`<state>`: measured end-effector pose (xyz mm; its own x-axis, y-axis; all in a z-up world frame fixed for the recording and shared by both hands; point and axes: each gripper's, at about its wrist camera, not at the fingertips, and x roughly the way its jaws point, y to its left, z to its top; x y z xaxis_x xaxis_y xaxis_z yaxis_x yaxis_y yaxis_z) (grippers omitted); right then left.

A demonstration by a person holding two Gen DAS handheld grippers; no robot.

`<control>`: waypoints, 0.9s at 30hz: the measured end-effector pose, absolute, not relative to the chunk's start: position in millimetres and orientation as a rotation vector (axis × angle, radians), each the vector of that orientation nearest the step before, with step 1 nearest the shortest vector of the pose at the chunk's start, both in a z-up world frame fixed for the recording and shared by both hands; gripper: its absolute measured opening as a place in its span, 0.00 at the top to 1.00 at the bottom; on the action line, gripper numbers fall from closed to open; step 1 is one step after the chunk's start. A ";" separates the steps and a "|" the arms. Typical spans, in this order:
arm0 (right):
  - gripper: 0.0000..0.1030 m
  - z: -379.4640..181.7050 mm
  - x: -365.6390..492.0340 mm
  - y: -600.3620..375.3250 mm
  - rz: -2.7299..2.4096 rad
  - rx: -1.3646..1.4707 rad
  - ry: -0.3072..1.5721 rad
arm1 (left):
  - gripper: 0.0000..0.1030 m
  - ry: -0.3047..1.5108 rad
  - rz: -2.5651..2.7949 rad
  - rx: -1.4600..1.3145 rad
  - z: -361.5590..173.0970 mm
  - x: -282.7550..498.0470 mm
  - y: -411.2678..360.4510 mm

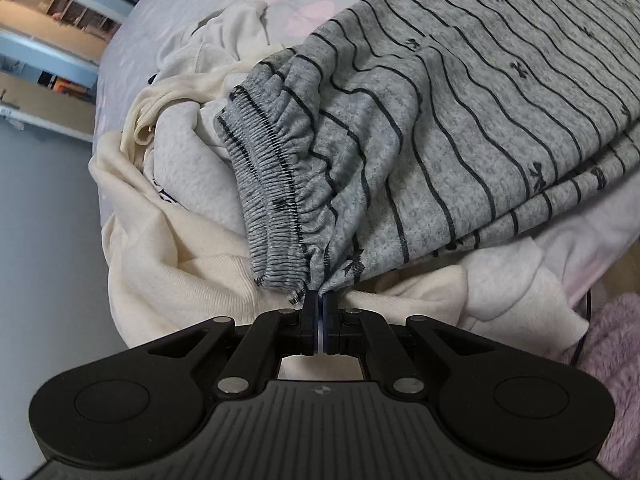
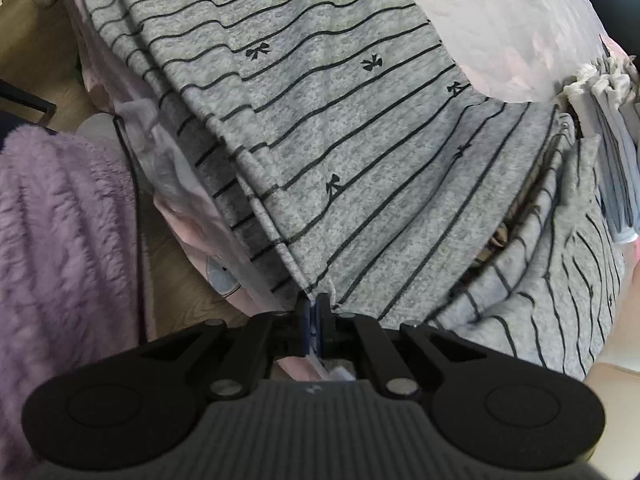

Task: Fold clothes
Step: 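Open both grippers and release the folded striped garment onto the bed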

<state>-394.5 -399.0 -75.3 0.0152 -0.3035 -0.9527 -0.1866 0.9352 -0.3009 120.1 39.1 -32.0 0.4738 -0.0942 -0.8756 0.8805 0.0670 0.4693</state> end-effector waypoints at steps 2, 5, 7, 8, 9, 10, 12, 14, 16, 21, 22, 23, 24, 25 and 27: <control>0.96 -78.6 -391.7 -399.7 -0.082 -0.390 1.570 | 0.96 0.797 -0.882 1.275 -27.1 118.6 40.2; 0.91 -71.4 -389.4 -397.3 -0.054 -0.407 1.558 | 0.82 0.784 -0.957 1.278 -13.5 105.4 39.7; 0.83 -60.9 -386.4 -391.0 -0.056 -0.454 1.515 | 0.81 0.728 -1.003 1.286 -2.7 91.1 35.2; 0.81 -55.4 -384.4 -386.8 -0.060 -0.478 1.487 | 0.81 0.699 -1.025 1.289 2.2 83.3 31.1; 0.81 -48.6 -380.2 -383.1 -0.062 -0.494 1.454 | 0.80 0.670 -1.053 1.291 5.7 73.9 25.3; 0.81 -42.4 -374.6 -377.4 -0.061 -0.510 1.415 | 0.80 0.642 -1.085 1.293 8.4 63.6 18.9; 0.81 -32.5 -361.5 -361.6 -0.037 -0.538 1.340 | 0.79 0.586 -1.159 1.321 8.1 39.3 4.8; 0.81 -31.6 -347.3 -340.6 0.006 -0.571 1.281 | 0.79 0.540 -1.234 1.352 3.6 13.1 -8.1; 0.81 -34.9 -332.5 -317.3 0.041 -0.604 1.221 | 0.79 0.514 -1.302 1.357 -4.1 -11.0 -18.3; 0.81 -45.5 -302.0 -266.2 0.108 -0.555 1.089 | 0.79 0.464 -1.445 1.342 -28.9 -60.4 -40.1; 0.81 -48.2 -296.6 -257.8 0.115 -0.544 1.069 | 0.79 0.455 -1.471 1.342 -34.3 -69.0 -43.1; 0.79 -50.9 -291.4 -249.5 0.123 -0.530 1.049 | 0.79 0.449 -1.494 1.333 -39.3 -76.4 -46.0; 0.78 -53.9 -287.3 -242.1 0.135 -0.510 1.033 | 0.77 0.446 -1.516 1.319 -44.2 -83.5 -48.6; 0.78 -56.8 -283.5 -235.0 0.146 -0.492 1.019 | 0.76 0.447 -1.537 1.300 -48.4 -90.4 -50.6; 0.78 -65.4 -278.1 -223.4 0.162 -0.481 1.007 | 0.73 0.457 -1.572 1.279 -56.7 -100.2 -52.2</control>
<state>-278.1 -223.4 -65.4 0.5328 -0.0872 -0.8418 -0.3475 0.8844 -0.3116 -100.2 -52.2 -56.7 0.0779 -0.4606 -0.8842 0.8628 -0.4132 0.2913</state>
